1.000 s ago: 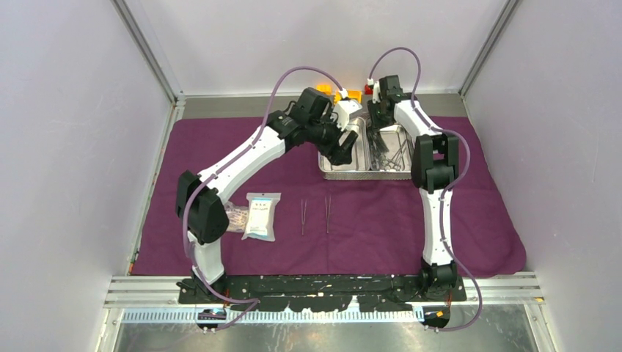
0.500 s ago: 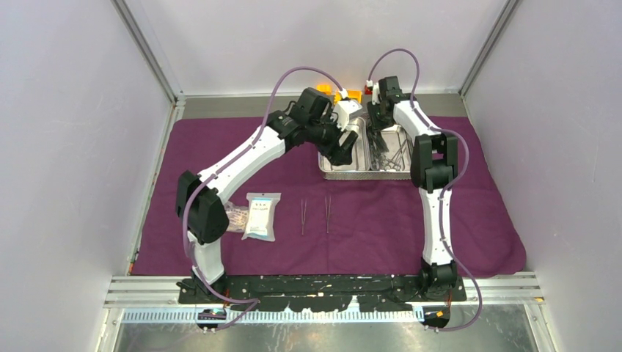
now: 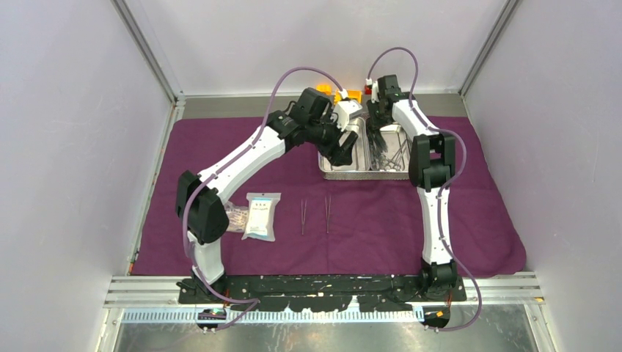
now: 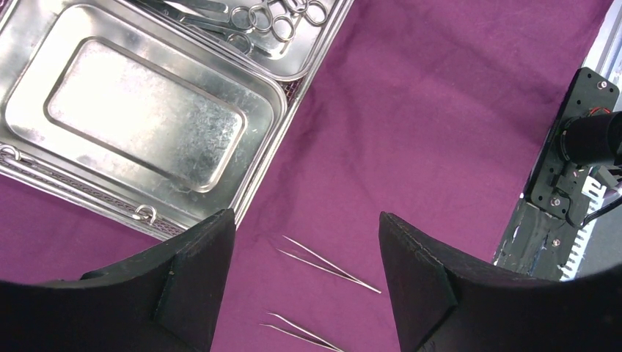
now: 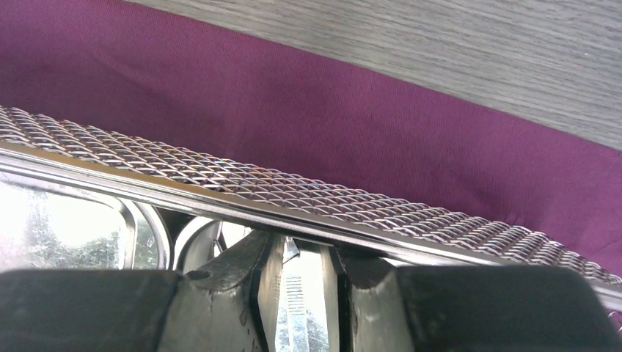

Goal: Open and lay out the surgical kit
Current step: Pick up the medical item from the container.

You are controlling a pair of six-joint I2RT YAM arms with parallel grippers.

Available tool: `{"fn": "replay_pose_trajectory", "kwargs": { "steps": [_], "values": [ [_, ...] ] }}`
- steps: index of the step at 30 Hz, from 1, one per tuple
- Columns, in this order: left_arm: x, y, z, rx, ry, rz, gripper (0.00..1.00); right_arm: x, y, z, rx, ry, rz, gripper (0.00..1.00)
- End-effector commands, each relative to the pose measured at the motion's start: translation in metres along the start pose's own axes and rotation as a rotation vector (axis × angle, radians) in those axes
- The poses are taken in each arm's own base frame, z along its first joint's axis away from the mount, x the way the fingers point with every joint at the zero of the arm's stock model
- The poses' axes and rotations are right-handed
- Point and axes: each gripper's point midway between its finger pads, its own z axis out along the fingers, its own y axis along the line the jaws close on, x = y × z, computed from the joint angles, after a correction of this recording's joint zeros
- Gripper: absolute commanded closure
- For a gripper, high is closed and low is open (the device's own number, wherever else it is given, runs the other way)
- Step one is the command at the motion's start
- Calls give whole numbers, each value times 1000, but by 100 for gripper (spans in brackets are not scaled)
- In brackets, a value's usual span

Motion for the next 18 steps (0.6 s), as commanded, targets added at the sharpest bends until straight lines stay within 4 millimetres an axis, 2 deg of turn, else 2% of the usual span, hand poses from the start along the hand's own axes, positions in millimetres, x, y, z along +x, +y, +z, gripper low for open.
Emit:
{"fn": "replay_pose_trajectory", "kwargs": {
  "steps": [1, 7, 18],
  "values": [
    [-20, -9, -14, 20, -54, 15, 26, -9, -4, -2, 22, -16, -17, 71],
    [-19, -9, -12, 25, -53, 14, 26, -5, -15, -2, 59, -4, -5, 75],
    [-20, -9, -10, 30, -54, 8, 25, 1, -28, -3, 80, 10, 26, 76]
  ]
}}
